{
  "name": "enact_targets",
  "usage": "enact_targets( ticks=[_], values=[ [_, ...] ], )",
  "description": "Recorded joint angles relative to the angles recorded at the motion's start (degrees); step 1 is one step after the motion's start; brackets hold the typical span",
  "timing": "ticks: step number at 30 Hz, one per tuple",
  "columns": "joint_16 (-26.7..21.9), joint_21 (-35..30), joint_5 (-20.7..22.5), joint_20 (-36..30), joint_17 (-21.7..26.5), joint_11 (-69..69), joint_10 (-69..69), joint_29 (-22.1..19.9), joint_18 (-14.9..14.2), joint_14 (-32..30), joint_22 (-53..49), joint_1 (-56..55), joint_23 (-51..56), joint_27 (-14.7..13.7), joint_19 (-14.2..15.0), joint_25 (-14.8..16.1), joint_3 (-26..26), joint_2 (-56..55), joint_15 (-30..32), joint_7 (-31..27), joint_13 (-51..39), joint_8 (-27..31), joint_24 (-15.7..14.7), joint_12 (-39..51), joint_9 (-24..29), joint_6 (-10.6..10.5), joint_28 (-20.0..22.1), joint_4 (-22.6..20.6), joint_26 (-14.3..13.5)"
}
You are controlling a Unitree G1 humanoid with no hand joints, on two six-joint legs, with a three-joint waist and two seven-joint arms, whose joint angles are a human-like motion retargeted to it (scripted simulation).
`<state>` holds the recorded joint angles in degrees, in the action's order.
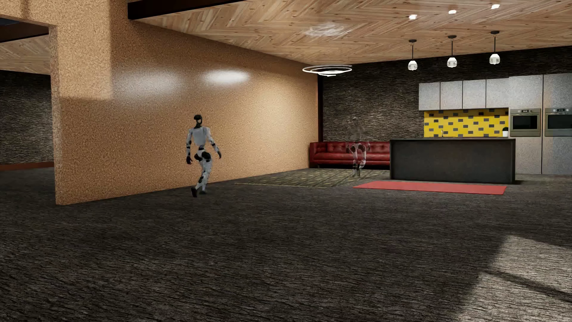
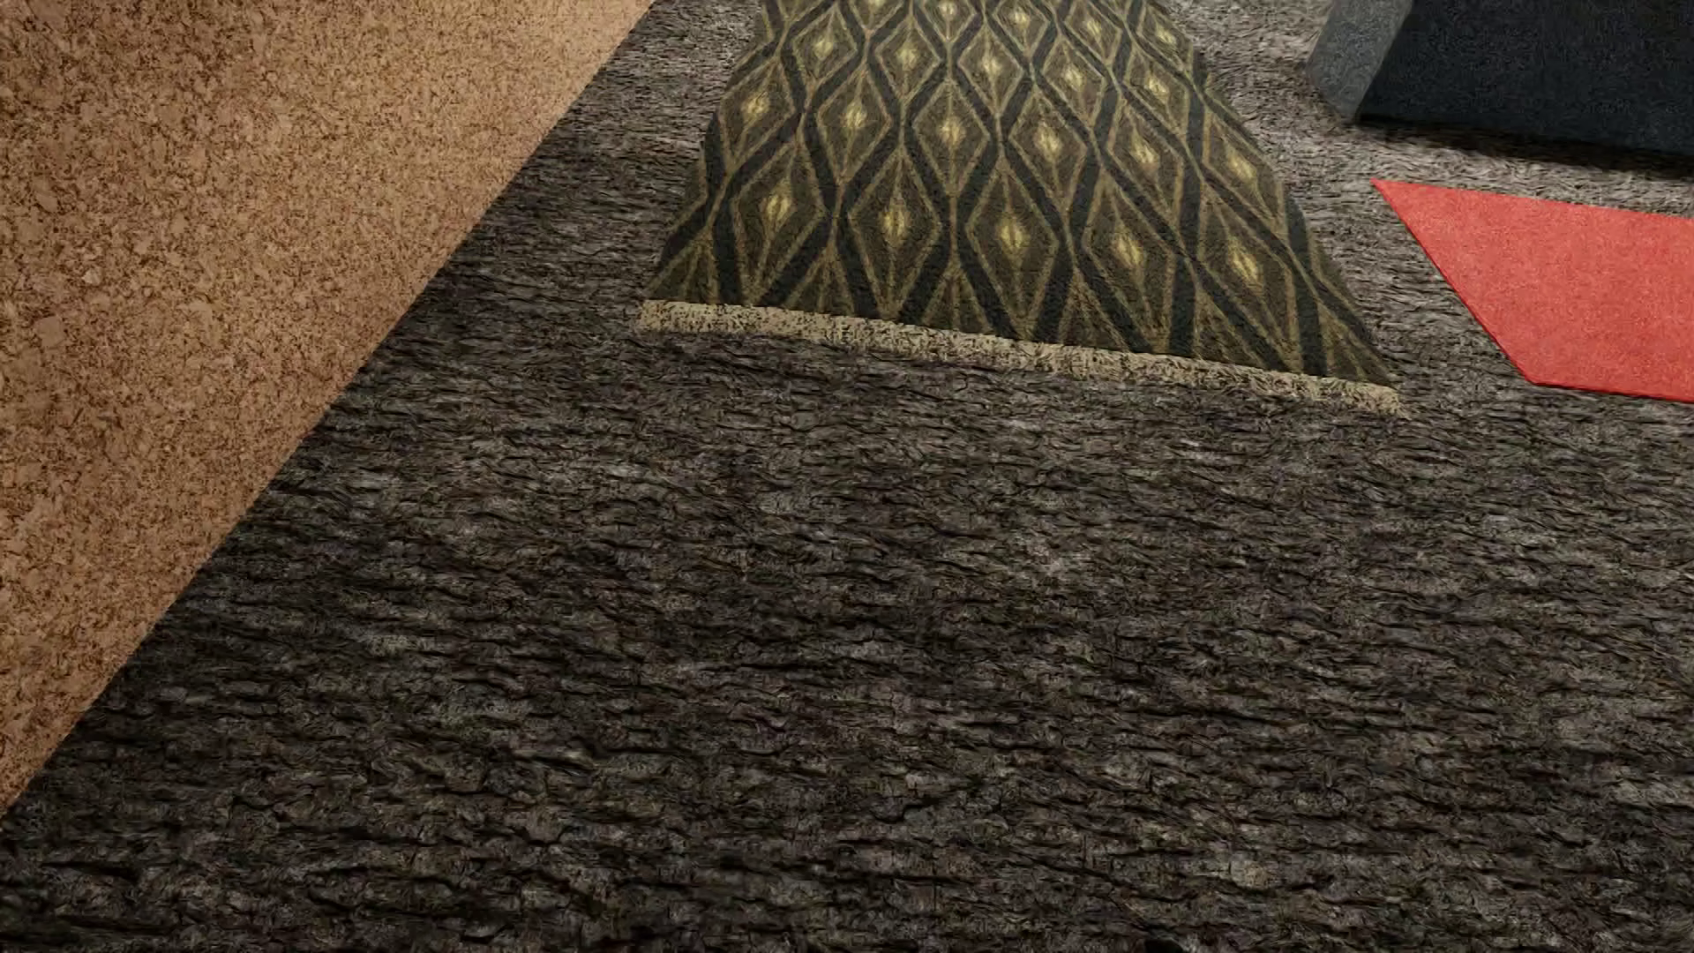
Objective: Move forward
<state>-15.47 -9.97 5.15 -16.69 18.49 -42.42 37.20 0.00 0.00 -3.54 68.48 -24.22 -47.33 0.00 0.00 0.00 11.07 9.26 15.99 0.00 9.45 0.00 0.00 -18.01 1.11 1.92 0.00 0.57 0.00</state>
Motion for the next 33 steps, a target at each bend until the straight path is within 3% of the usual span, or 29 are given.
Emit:
enact_targets(
  ticks=[1,2,4,6,9,10,12,13,14,15,16,17,18,20,21,24,26,27,28,29,30,31,33],
  values=[
    [-0.1,-2.0,0.8,0.2,-0.3,-10.1,0.2,0.0,0.0,2.4,-0.6,1.9,-0.9,0.0,0.0,0.0,-1.2,-6.5,6.0,0.0,0.9,0.0,0.0,0.7,-0.2,-0.6,0.0,-1.0,0.0],
    [-0.2,-4.3,1.2,-0.3,-0.1,-19.2,0.0,0.0,0.0,4.6,-1.8,4.7,-1.9,0.0,0.0,0.0,-3.2,-12.3,6.3,0.0,1.5,0.0,0.0,1.5,0.3,-1.2,0.0,-2.1,0.0],
    [-0.8,-6.9,0.8,-0.6,-0.6,-28.7,-2.8,0.0,0.0,7.0,-5.0,13.2,-3.3,0.0,0.0,0.0,-7.9,-21.8,-0.1,0.0,3.7,0.0,0.0,3.4,1.2,-2.4,0.0,-3.0,0.0],
    [-1.8,-9.3,0.6,-0.2,-0.8,-23.4,-5.3,0.0,0.0,9.1,-8.5,20.7,-4.3,0.0,0.0,0.0,-13.7,-29.6,2.2,0.0,6.1,0.0,0.0,6.4,1.8,-3.9,0.0,-2.0,0.0],
    [-3.6,-12.2,0.0,1.7,-0.7,2.7,-8.3,0.0,0.0,13.1,-15.2,30.3,-4.4,0.0,0.0,0.0,-19.7,-34.6,13.5,0.0,9.1,0.0,0.0,10.4,2.0,-5.1,0.0,-0.2,0.0],
    [-4.1,-13.1,-0.2,2.5,-0.7,10.9,-8.9,0.0,0.0,15.7,-17.1,33.6,-4.7,0.0,0.0,0.0,-20.7,-34.9,10.9,0.0,9.9,0.0,0.0,11.2,2.0,-4.9,0.0,-0.5,0.0],
    [-4.7,-14.8,0.5,4.2,-1.2,24.0,-7.8,0.0,0.0,17.3,-19.0,37.0,-6.5,0.0,0.0,0.0,-23.2,-32.9,-17.9,0.0,10.6,0.0,0.0,13.4,1.6,-5.3,0.0,0.5,0.0],
    [-4.8,-15.5,1.2,4.6,-1.5,17.4,-6.6,0.0,0.0,15.9,-19.4,38.5,-7.6,0.0,0.0,0.0,-23.9,-33.7,-21.2,0.0,11.0,0.0,0.0,13.9,1.6,-5.5,0.0,1.2,0.0],
    [-4.8,-16.4,2.8,5.1,-1.8,16.7,-3.5,0.0,0.0,12.1,-19.2,38.7,-8.6,0.0,0.0,0.0,-23.5,-35.3,-10.0,0.0,11.1,0.0,0.0,13.9,1.2,-5.8,0.0,1.7,0.0],
    [-4.4,-16.5,4.3,5.5,-2.1,14.6,0.0,0.0,0.0,4.4,-18.4,38.4,-9.9,0.0,0.0,0.0,-23.1,-36.1,-2.2,0.0,11.4,0.0,0.0,13.2,0.8,-6.6,0.0,2.5,0.0],
    [-3.7,-16.5,5.8,5.5,-2.2,11.7,7.7,0.0,0.0,-7.2,-16.7,36.5,-11.1,0.0,0.0,0.0,-21.7,-35.2,0.6,0.0,11.7,0.0,0.0,11.6,0.4,-7.2,0.0,3.6,0.0],
    [-3.3,-15.8,6.9,4.3,-1.8,10.4,17.4,0.0,0.0,-16.6,-15.4,31.0,-11.0,0.0,0.0,0.0,-21.3,-33.0,-1.6,0.0,11.5,0.0,0.0,10.5,0.1,-8.1,0.0,5.0,0.0],
    [-3.1,-15.4,8.4,2.0,-1.4,9.7,27.2,0.0,0.0,-17.3,-14.0,24.5,-10.6,0.0,0.0,0.0,-19.7,-31.0,-3.8,0.0,10.8,0.0,0.0,10.2,0.1,-8.6,0.0,6.0,0.0],
    [-2.7,-12.7,9.0,-0.6,-0.9,11.4,40.0,0.0,0.0,2.7,-11.7,14.6,-8.1,0.0,0.0,0.0,-16.2,-21.7,-10.2,0.0,9.5,0.0,0.0,9.1,1.2,-8.0,0.0,5.4,0.0],
    [-2.4,-11.9,8.7,-1.5,-0.4,12.7,41.4,0.0,0.0,6.3,-10.1,10.0,-7.5,0.0,0.0,0.0,-13.7,-17.0,-13.9,0.0,8.2,0.0,0.0,8.4,1.5,-7.5,0.0,5.0,0.0],
    [-2.1,-9.8,5.6,-2.3,1.7,17.5,26.2,0.0,0.0,5.6,-8.7,0.9,-3.1,0.0,0.0,0.0,-5.2,-3.8,-25.3,0.0,5.0,0.0,0.0,5.1,1.7,-5.5,0.0,4.3,0.0],
    [-2.1,-8.3,4.0,-0.4,3.0,18.5,4.3,0.0,0.0,-0.1,-10.5,-1.4,0.1,0.0,0.0,0.0,-1.7,1.4,-31.7,0.0,2.2,0.0,0.0,2.6,1.0,-4.8,0.0,4.9,0.0],
    [-2.1,-7.3,3.6,-0.8,3.6,18.5,-3.6,0.0,0.0,0.5,-9.7,-1.3,1.1,0.0,0.0,0.0,-0.3,2.8,-33.5,0.0,0.6,0.0,0.0,1.9,-0.1,-4.7,0.0,5.3,0.0],
    [-2.0,-6.0,2.3,-1.1,3.8,18.3,-26.2,0.0,0.0,-6.6,-9.0,0.0,1.7,0.0,0.0,0.0,0.9,4.5,-34.2,0.0,-1.0,0.0,0.0,1.1,-0.6,-4.4,0.0,5.3,0.0],
    [-1.9,-4.6,1.7,-1.1,3.6,17.8,-12.1,0.0,0.0,-2.3,-7.9,-1.9,1.7,0.0,0.0,0.0,1.3,5.2,-32.3,0.0,-2.2,0.0,0.0,0.8,-0.9,-4.0,0.0,5.3,0.0],
    [-1.7,-3.8,0.5,-2.5,3.4,16.9,-7.5,0.0,0.0,-2.2,-6.0,-3.0,1.4,0.0,0.0,0.0,1.6,7.0,-28.6,0.0,-2.9,0.0,0.0,0.4,-0.8,-3.5,0.0,4.5,0.0],
    [-1.4,-3.2,0.3,-4.8,2.8,13.9,-3.5,0.0,0.0,-4.4,-3.2,-4.2,0.9,0.0,0.0,0.0,1.4,6.9,-21.1,0.0,-2.6,0.0,0.0,0.8,-1.0,-2.8,0.0,3.7,0.0],
    [-1.0,-4.0,-1.6,-5.9,1.6,-0.4,3.0,0.0,0.0,-0.7,-1.3,-1.7,-0.5,0.0,0.0,0.0,1.4,2.6,-1.9,0.0,-0.5,0.0,0.0,0.7,-1.2,-1.7,0.0,1.8,0.0]
  ],
)
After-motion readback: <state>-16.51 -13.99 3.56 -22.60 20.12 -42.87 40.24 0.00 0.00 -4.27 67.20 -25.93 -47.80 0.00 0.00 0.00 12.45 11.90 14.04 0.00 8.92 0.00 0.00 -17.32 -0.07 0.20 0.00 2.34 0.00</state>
